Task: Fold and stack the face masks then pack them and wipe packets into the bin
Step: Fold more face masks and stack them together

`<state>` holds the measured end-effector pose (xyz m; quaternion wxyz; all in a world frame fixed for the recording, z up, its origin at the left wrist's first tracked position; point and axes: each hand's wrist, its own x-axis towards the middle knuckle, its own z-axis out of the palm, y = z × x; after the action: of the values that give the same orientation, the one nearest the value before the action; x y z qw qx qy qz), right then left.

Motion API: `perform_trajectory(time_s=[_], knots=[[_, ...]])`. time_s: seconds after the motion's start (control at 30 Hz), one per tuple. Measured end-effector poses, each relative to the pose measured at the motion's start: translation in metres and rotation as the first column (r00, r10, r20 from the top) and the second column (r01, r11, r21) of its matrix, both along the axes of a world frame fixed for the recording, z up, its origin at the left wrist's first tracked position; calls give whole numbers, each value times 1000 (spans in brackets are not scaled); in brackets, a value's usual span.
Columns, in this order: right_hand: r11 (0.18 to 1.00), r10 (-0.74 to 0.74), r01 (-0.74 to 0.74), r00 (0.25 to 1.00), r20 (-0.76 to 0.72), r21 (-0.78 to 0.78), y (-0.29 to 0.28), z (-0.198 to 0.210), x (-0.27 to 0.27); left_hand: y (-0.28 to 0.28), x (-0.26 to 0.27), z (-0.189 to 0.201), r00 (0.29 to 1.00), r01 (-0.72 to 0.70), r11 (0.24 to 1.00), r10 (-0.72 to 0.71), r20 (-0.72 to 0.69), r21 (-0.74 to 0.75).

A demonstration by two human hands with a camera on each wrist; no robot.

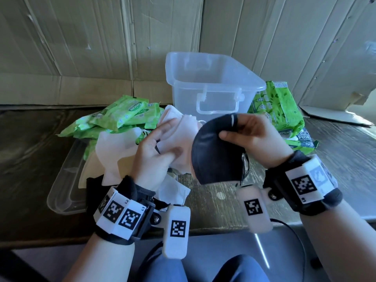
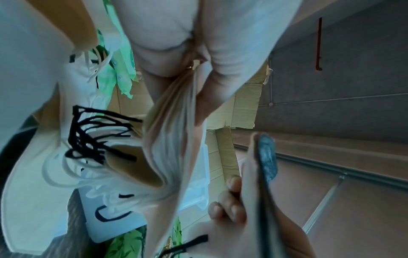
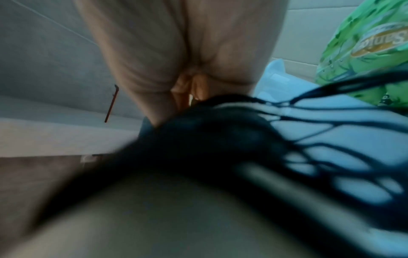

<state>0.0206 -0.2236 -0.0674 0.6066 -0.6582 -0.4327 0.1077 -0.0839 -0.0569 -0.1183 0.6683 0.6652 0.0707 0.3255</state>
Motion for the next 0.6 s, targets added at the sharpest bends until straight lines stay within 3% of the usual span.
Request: perform_trajectory(time_s=[0.1, 0.17, 0.23, 0.43, 0.6], knots=[[978, 53, -10, 978, 201, -207, 6, -3, -8, -2, 0, 0, 998, 60, 998, -59, -12, 5], [952, 97, 29, 916, 390, -305, 11, -4, -9, -4, -2, 3, 989, 150, 988, -150, -12, 23], [934, 154, 31, 865, 478, -356, 15, -5, -8, -4, -4, 5, 979, 203, 977, -202, -22, 71], [917, 180, 64, 814, 553, -393, 16, -7, -9, -2, -5, 3, 967, 252, 959, -246, -64, 127], [891, 135, 115, 857, 497, -440, 15, -10, -9, -3, -5, 1, 981, 195, 976, -193, -29, 96]])
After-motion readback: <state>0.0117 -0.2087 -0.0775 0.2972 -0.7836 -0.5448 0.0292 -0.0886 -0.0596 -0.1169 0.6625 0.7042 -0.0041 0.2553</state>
